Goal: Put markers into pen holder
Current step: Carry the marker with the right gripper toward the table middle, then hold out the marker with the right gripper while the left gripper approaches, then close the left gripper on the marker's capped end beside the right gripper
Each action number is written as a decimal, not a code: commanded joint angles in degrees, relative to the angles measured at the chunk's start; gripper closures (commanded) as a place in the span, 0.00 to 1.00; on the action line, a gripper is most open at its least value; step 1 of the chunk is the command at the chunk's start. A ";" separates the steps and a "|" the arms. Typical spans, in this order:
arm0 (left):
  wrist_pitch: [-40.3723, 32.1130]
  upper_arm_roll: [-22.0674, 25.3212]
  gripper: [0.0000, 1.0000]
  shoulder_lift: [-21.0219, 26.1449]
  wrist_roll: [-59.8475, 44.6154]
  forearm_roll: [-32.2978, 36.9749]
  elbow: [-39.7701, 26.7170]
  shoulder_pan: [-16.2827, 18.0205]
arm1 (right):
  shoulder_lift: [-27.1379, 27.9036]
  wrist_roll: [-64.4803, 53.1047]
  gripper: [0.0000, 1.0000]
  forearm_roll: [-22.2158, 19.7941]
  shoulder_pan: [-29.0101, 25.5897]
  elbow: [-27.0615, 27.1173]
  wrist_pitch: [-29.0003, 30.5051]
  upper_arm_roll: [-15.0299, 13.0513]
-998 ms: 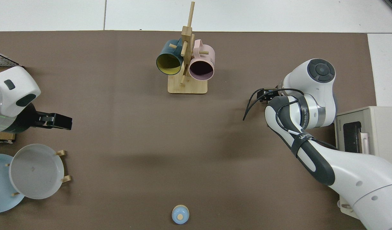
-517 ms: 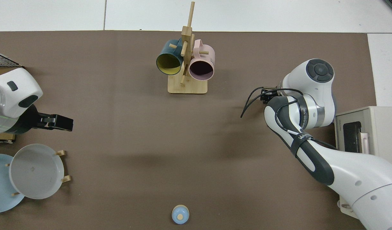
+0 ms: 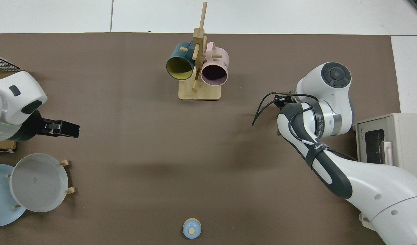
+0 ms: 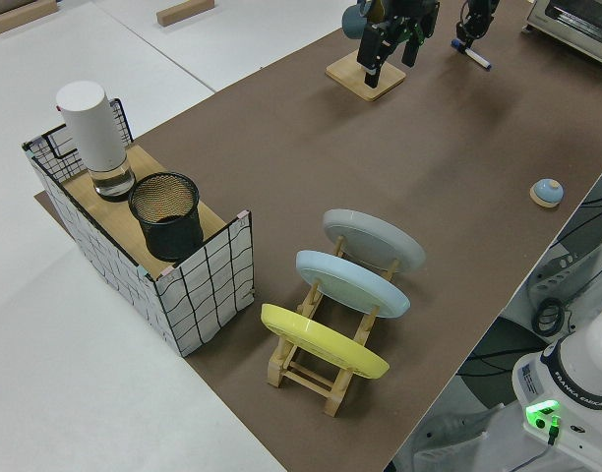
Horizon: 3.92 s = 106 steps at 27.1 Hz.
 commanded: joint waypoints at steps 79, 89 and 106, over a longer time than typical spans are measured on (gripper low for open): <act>15.53 -8.00 0.00 -10.33 30.70 -29.55 -12.95 -13.43 | -13.87 64.90 1.00 22.12 16.68 18.94 -31.38 3.01; 16.50 -8.61 0.20 -10.24 30.09 -29.55 -13.66 -13.44 | -14.04 64.99 1.00 22.03 16.68 18.85 -32.79 3.01; 18.08 -8.52 0.69 -9.97 26.66 -31.48 -13.66 -13.08 | -15.18 63.93 1.00 21.85 17.55 18.15 -33.14 3.54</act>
